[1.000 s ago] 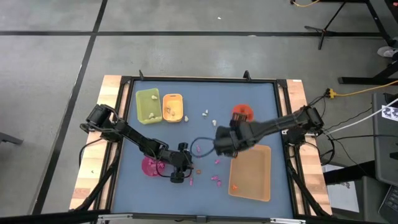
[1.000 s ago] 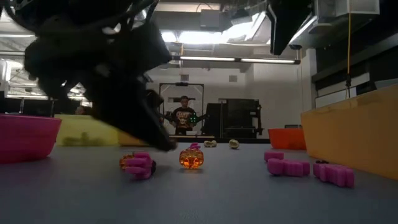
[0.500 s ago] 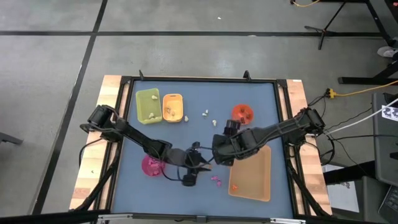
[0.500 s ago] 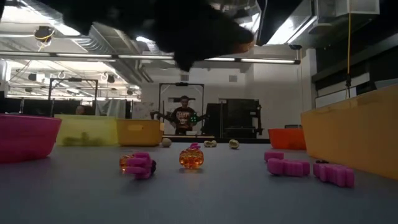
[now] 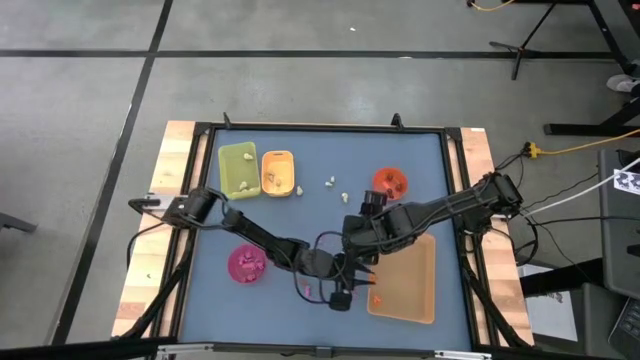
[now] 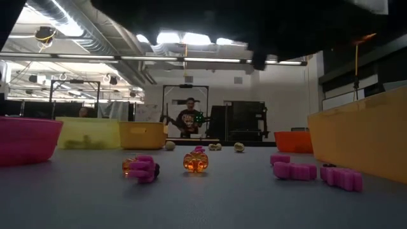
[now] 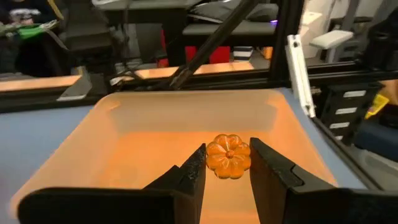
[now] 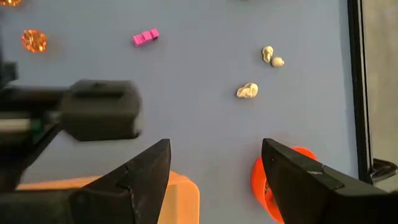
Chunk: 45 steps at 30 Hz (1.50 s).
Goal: Sort Halloween decoration
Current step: Put the orange pumpkin toy into the orange bin, then put the pink skeleton toy into the red bowl
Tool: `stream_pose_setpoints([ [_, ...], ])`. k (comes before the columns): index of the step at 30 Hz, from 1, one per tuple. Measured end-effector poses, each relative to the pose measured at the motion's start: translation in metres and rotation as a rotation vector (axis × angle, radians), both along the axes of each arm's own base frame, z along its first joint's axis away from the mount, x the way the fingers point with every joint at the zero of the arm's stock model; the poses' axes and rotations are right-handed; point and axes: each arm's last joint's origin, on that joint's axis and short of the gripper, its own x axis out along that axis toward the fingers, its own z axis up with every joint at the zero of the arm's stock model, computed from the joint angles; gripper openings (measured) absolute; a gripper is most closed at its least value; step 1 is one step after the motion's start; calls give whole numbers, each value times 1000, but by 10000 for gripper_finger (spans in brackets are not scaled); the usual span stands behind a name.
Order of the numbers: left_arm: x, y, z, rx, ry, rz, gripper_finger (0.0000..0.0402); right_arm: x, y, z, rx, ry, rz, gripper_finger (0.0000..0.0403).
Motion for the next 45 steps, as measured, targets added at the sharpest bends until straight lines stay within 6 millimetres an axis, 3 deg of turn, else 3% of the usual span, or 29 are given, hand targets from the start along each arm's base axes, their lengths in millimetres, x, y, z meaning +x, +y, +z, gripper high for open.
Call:
stream_pose_setpoints([
  [8, 22, -9, -4, -11, -36, 0, 86, -3, 0, 0, -3, 28, 11, 250],
  [19, 23, -8, -5, 24, -42, -2, 148, -4, -1, -1, -7, 41, 1, 250],
  [26, 21, -12, -2, 34, -48, -14, 155, -3, 0, -1, 22, 42, -2, 250],
  [32, 9, -33, 3, 168, 26, -85, 155, -4, -1, -1, 21, 49, -7, 250],
  [38, -15, -51, 20, 331, 170, -108, 156, -6, -4, -2, -4, 88, 11, 250],
  [45, -41, -49, 43, 455, 344, -129, 156, 2, -23, -2, 89, 104, -8, 250],
])
